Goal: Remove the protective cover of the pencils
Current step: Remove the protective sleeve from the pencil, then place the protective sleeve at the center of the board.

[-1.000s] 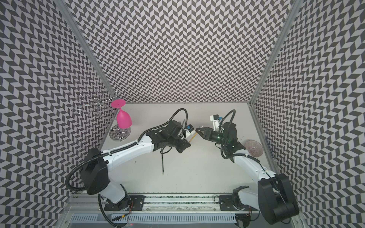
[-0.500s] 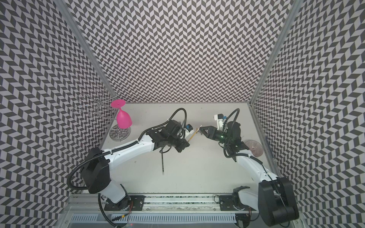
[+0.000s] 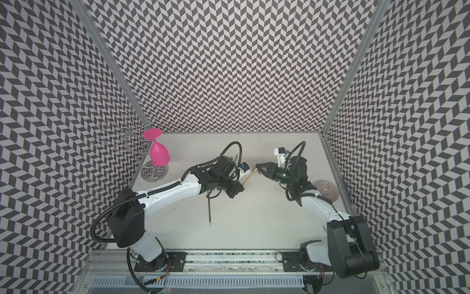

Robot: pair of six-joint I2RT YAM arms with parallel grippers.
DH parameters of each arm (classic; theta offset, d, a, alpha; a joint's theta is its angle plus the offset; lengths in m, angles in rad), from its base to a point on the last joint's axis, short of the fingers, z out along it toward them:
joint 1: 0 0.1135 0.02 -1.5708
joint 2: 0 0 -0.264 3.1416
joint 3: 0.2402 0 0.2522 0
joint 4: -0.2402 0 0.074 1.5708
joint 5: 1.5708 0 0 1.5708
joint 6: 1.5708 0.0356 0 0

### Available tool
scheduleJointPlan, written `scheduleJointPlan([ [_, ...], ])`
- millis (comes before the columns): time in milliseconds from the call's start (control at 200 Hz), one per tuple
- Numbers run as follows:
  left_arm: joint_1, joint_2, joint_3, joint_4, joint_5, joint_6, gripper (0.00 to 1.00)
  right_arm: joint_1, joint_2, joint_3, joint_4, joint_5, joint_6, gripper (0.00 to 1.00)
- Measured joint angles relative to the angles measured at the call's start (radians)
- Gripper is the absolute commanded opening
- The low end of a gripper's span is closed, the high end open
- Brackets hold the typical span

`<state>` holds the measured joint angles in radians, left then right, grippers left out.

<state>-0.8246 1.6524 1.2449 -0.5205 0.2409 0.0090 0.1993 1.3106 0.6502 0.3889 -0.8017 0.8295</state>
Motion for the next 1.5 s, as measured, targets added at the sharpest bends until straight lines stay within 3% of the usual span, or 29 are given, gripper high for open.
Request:
scheduleJointPlan([
  [205,0.000,0.000,0.000,-0.006,-0.001,-0.002,0.00,0.000,0.021,-0.002,0.045,-0.017,0.029,0.07],
  [556,-0.001,0.010,0.001,-0.013,0.000,-0.002,0.00,-0.072,0.026,0.016,0.024,-0.016,0.023,0.03],
  [781,0.000,0.019,0.001,-0.017,-0.001,-0.001,0.00,-0.183,0.064,0.122,-0.044,0.014,-0.037,0.03],
  [906,0.001,0.019,0.002,-0.020,-0.002,-0.001,0.00,-0.184,0.111,0.150,-0.099,0.063,-0.126,0.07],
  [1197,0.009,0.019,0.003,-0.020,-0.001,-0.002,0.00,-0.184,0.394,0.178,-0.248,0.155,-0.309,0.10],
  [1502,0.010,0.019,0.003,-0.020,-0.001,-0.002,0.00,-0.184,0.530,0.248,-0.262,0.159,-0.359,0.14],
])
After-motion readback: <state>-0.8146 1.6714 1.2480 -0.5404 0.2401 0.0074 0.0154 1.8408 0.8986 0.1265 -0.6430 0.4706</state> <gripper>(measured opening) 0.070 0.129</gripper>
